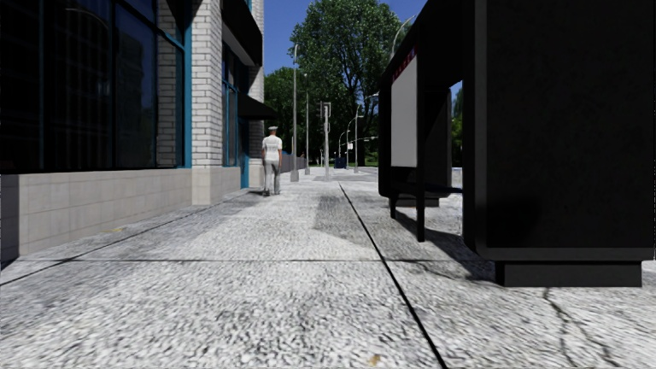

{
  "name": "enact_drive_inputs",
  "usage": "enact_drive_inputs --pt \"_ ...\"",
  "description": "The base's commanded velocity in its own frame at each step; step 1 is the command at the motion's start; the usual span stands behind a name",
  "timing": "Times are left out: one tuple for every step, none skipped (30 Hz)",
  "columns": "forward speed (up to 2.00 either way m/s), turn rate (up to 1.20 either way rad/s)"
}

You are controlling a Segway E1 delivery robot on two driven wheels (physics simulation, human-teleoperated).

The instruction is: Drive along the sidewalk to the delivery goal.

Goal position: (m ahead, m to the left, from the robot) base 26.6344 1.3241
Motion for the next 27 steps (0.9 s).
enact_drive_inputs --pt "2.0 0.0" --pt "2.0 0.0" --pt "2.0 0.0" --pt "2.0 0.0" --pt "2.0 0.0" --pt "2.0 0.0" --pt "2.0 0.0" --pt "2.0 0.0" --pt "2.0 0.0" --pt "2.0 0.0" --pt "2.0 0.0" --pt "2.0 0.0" --pt "2.0 0.0" --pt "2.0 0.0" --pt "2.0 0.0" --pt "2.0 0.0" --pt "2.0 0.0" --pt "2.0 0.0" --pt "2.0 0.0" --pt "2.0 0.0" --pt "2.0 0.0" --pt "2.0 0.0" --pt "2.0 0.0" --pt "2.0 0.0" --pt "2.0 0.0" --pt "2.0 0.0" --pt "2.0 0.0"
